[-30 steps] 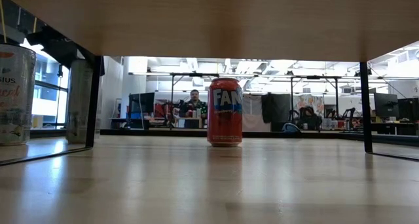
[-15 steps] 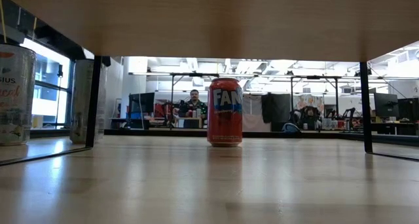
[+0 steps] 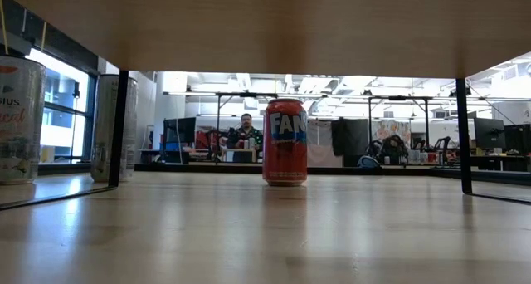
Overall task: Place canned beverage on shelf
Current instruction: Put the top red soda can on the shelf
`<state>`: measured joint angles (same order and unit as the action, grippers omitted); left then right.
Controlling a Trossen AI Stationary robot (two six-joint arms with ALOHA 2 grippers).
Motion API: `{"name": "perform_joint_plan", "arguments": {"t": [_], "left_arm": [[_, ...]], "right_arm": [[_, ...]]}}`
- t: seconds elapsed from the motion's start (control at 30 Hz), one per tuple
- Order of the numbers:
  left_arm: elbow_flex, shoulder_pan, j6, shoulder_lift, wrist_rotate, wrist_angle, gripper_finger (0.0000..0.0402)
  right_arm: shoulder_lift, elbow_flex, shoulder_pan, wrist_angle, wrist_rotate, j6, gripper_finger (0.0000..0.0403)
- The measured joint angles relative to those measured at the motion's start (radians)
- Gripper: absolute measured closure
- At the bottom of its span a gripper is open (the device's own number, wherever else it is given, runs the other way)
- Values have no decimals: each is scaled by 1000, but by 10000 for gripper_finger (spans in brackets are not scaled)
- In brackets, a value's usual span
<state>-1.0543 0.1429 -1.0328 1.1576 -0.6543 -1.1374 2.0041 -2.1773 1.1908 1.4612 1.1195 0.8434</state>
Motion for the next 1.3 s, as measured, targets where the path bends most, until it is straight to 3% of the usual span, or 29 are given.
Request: {"name": "perform_joint_plan", "arguments": {"t": [0.13,0.33,0.47,0.6,0.9,1.3], "left_arm": [[-48,-43,226,0,49,136,100],[-56,-111,555,5,268,468,101],[-55,-150,697,10,292,600,101],[-56,-211,703,9,401,692,101],[-143,-331,729,73,572,667,101],[-315,-340,812,315,633,663,101]], "right_arm": [[-1,0,0,0,40,-16,172],[-51,0,0,-5,86,-41,172],[-91,0,0,-10,112,-41,172],[-132,0,0,-26,143,-41,172],[-216,0,-57,2,259,-49,172],[-415,-1,-208,90,240,-40,172]]}}
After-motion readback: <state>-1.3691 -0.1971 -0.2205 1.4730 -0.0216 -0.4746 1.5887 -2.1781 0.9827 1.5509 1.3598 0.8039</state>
